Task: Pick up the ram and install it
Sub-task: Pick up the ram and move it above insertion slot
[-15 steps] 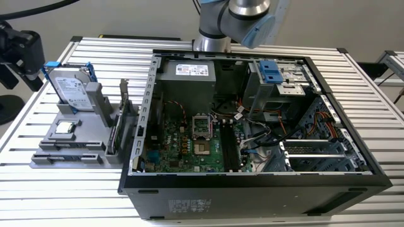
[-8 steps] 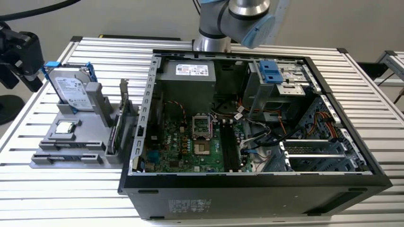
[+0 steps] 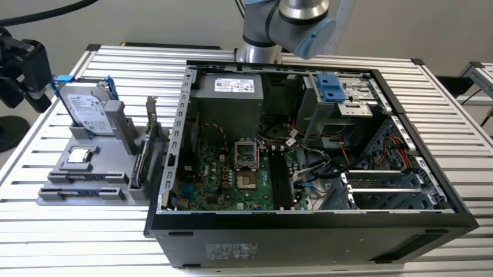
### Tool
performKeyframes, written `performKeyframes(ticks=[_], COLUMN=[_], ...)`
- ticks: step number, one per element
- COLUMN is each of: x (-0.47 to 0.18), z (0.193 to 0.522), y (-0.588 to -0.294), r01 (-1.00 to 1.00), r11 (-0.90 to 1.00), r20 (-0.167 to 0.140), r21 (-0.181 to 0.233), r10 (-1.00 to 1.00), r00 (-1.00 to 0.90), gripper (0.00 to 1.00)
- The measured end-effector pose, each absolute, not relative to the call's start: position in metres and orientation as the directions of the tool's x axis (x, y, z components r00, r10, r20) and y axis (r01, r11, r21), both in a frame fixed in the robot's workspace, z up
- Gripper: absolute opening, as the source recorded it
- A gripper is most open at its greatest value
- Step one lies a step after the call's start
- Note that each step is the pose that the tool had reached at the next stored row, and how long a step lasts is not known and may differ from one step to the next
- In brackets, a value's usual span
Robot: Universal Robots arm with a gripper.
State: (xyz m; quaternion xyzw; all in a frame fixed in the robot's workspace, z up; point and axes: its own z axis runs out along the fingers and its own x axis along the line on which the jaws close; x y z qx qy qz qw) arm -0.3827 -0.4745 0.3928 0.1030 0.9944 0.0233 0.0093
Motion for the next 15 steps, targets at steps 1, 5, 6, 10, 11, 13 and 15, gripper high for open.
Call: performKeyframes(ticks=[1, 5, 6, 10, 11, 13, 15], x=[-0.3827, -0.383, -0.383, -0.3831, -0.3831, -0.3831, -0.3832], z=[0.3928, 0.393, 0.393, 0.3931, 0.3931, 0.3931, 0.3932], y=[-0.4744, -0.4745, -0.4745, -0.4745, -0.4745, -0.4745, -0.4745], r01=[0.21, 0.232, 0.237, 0.257, 0.261, 0.271, 0.28], r11=[0.977, 0.972, 0.97, 0.965, 0.964, 0.961, 0.959], r20=[-0.014, -0.014, -0.013, -0.013, -0.013, -0.013, -0.013], r21=[0.048, 0.048, 0.048, 0.048, 0.048, 0.048, 0.048], r10=[0.211, 0.233, 0.238, 0.258, 0.262, 0.272, 0.281], r00=[-0.977, -0.972, -0.971, -0.966, -0.965, -0.962, -0.96], gripper=[1.0, 1.0, 1.0, 1.0, 1.0, 1.0, 1.0])
